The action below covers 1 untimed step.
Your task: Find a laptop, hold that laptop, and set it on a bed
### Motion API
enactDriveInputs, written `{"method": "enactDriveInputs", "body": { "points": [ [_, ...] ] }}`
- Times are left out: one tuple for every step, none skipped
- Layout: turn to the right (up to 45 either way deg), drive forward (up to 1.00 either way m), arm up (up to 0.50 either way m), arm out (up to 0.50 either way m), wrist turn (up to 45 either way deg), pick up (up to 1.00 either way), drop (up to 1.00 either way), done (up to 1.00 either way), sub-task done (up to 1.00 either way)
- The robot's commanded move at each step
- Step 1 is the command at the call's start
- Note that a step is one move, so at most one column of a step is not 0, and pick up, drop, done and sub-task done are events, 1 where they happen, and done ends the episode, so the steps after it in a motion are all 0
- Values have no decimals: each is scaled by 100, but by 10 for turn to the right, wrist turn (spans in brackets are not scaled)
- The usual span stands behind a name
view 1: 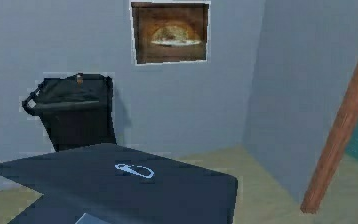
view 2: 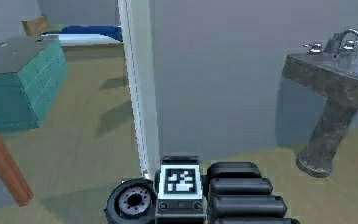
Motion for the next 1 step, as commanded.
{"method": "enactDriveInputs", "body": {
  "points": [
    [270,0,0,0,0,0,0,0,0]
  ]
}}
